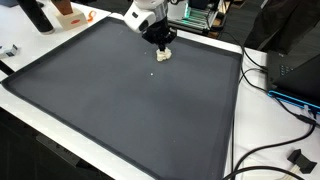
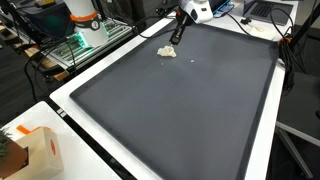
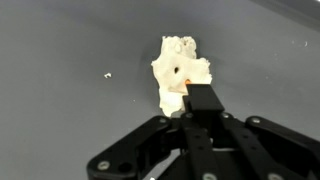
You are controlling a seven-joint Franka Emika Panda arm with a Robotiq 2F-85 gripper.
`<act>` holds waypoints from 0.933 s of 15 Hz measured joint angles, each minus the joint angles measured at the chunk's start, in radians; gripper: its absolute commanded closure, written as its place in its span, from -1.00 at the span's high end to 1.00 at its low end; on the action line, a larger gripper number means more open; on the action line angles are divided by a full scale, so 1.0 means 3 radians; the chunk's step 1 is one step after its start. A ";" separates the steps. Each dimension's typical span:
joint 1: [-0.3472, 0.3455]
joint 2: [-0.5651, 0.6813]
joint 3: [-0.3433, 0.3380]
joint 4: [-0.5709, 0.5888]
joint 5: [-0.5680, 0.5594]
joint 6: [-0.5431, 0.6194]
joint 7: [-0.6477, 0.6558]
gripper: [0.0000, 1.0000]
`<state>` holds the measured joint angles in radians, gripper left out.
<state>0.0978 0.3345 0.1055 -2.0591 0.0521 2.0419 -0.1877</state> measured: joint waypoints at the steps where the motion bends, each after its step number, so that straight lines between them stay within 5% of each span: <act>1: -0.0007 -0.0001 0.0000 -0.0003 0.0013 0.0005 -0.0015 -0.94; 14: -0.0028 -0.0210 0.0026 -0.0055 0.0049 -0.0031 -0.0057 -0.94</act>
<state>0.0895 0.2716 0.1133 -2.0755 0.0667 2.0327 -0.2047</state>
